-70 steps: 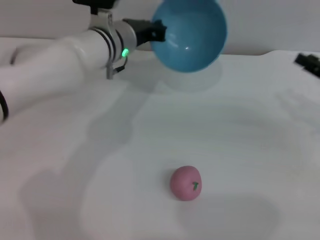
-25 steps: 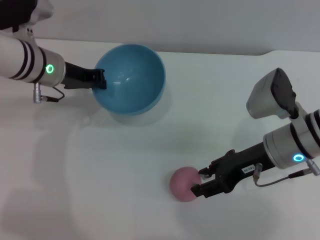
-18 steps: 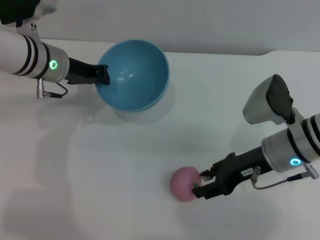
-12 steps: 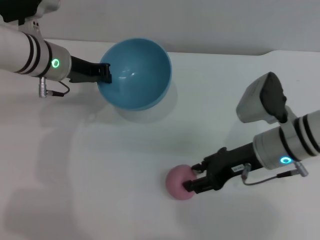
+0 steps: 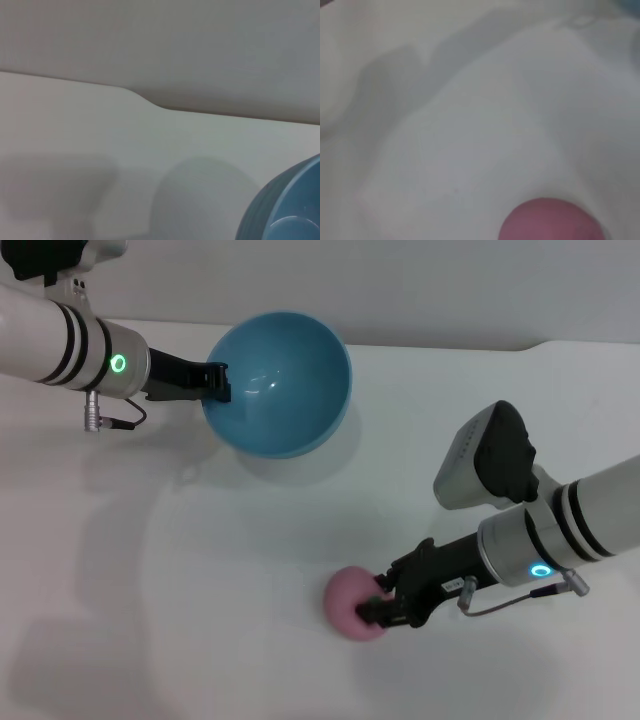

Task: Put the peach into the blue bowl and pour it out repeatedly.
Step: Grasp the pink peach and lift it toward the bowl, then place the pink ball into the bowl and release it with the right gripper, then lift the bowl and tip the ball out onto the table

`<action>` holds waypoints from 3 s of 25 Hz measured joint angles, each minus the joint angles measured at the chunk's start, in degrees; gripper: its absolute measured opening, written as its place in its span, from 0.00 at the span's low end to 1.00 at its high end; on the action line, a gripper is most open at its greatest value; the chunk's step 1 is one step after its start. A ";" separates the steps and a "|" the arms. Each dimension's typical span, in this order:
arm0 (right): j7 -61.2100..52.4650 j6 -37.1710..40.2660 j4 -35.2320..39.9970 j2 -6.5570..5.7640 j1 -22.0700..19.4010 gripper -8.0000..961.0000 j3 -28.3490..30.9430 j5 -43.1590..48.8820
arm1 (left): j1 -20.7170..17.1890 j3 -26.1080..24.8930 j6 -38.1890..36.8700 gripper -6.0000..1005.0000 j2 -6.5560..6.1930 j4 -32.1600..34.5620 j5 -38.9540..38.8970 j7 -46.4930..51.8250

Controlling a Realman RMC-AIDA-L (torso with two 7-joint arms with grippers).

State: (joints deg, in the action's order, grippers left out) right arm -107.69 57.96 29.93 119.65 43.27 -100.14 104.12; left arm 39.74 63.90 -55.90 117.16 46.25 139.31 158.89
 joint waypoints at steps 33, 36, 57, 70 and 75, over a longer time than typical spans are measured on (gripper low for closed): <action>10.10 19.45 18.46 -2.09 -16.39 0.16 49.48 0.14 | 3.84 25.42 -1.13 0.01 1.25 0.10 -5.17 -0.05; 10.30 22.84 20.98 -1.41 -15.14 0.18 47.97 0.36 | 5.54 29.67 -0.66 0.01 1.37 -0.12 -8.11 -0.04; 5.56 23.42 19.78 -1.21 -11.23 0.42 41.82 12.65 | 7.33 32.87 0.40 0.01 1.23 -0.64 -11.58 0.27; 6.69 17.08 9.18 -2.28 -19.75 0.42 64.72 -12.03 | 3.35 51.96 28.97 0.01 1.57 0.53 -16.87 -0.37; 9.91 17.77 6.92 -1.64 -24.88 0.42 69.18 -13.90 | 2.96 60.25 41.09 0.01 1.58 -0.63 -16.23 -0.90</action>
State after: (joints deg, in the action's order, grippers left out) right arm -97.78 75.73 36.85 118.01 18.39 -30.96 90.22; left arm 42.70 124.15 -14.81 118.74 45.62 123.08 157.99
